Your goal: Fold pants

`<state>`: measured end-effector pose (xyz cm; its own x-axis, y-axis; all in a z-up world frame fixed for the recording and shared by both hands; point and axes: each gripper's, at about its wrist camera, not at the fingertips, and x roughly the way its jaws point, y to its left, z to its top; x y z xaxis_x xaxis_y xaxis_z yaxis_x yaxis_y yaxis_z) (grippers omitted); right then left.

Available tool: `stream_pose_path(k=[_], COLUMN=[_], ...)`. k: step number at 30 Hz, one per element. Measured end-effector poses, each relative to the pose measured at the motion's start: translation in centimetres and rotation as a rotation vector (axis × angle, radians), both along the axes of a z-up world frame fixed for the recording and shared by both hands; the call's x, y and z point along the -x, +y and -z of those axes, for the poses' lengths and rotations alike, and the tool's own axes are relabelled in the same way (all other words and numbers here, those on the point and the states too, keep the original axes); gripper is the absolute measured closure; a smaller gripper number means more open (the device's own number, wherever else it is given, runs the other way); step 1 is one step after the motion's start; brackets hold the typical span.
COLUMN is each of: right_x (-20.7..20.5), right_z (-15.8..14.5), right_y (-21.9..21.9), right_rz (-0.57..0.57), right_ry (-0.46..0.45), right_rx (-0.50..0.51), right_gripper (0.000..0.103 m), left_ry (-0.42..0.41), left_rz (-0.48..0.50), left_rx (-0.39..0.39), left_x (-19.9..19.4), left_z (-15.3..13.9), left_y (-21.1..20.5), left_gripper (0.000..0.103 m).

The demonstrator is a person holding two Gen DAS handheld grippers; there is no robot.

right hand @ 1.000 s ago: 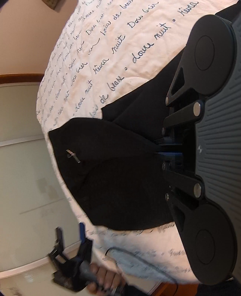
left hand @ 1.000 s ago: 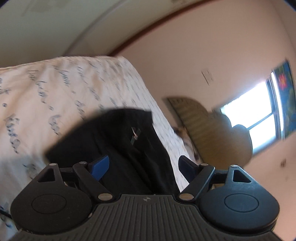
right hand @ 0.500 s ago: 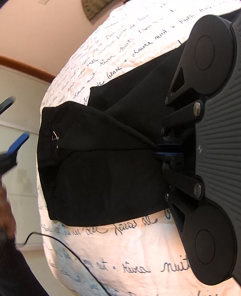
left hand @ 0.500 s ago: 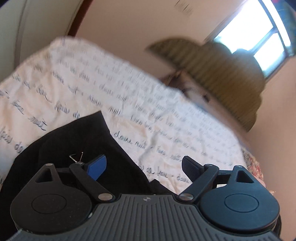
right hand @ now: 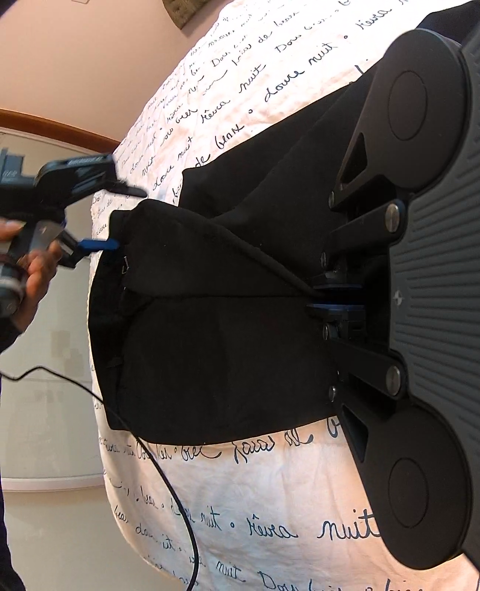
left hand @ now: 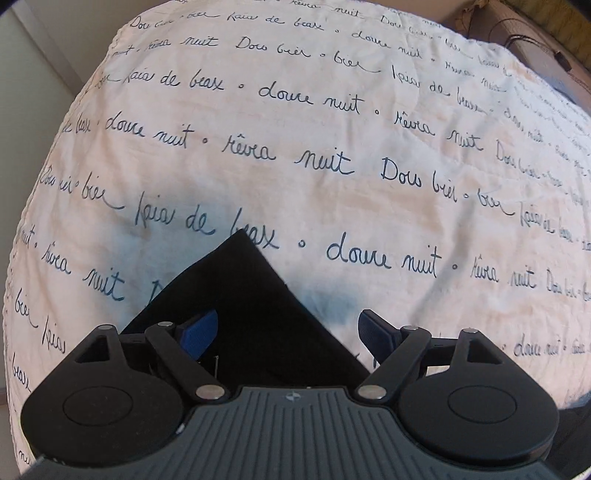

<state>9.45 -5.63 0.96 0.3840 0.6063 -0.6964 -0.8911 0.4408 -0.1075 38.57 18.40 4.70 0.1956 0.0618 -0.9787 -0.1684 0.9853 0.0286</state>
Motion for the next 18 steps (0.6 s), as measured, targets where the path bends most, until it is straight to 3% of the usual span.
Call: stream_pose_path(k=[3,5,6,7,10,14,18], right_x=[0.1,0.1,0.1,0.2,0.1,0.0,0.1], right_z=[0.0,0.0,0.0,0.0,0.1,0.0,0.0], right_y=[-0.1,-0.1,-0.1,-0.2,-0.4,-0.4,-0.4], right_rz=[-0.012,-0.015,-0.016,-0.016,-0.008,-0.004,0.004], right_ry=[-0.005,-0.01,-0.013,-0.015,-0.008,-0.005,-0.004], right_rx=[-0.007,-0.013,-0.015,-0.019,-0.035,-0.037,-0.034], right_gripper=[0.095,0.095,0.095,0.095,0.095,0.095,0.095], left_ry=[0.039,0.012,-0.008,-0.034,-0.118,-0.225,-0.421], left_rz=[-0.024,-0.026,-0.024,-0.027,-0.054,-0.112,-0.241], left_rx=[-0.078,-0.121,-0.138,-0.138,-0.114,-0.009,0.204], left_x=[-0.8,-0.7,-0.5,-0.3,1.4,4.8,11.8], left_z=[1.6,1.7,1.5,1.0,-0.9,-3.3,-6.6], left_y=[-0.5,-0.6,-0.6,-0.4,0.4,2.1,5.4], left_gripper=[0.023,0.045,0.066,0.075,0.08,0.088,0.09])
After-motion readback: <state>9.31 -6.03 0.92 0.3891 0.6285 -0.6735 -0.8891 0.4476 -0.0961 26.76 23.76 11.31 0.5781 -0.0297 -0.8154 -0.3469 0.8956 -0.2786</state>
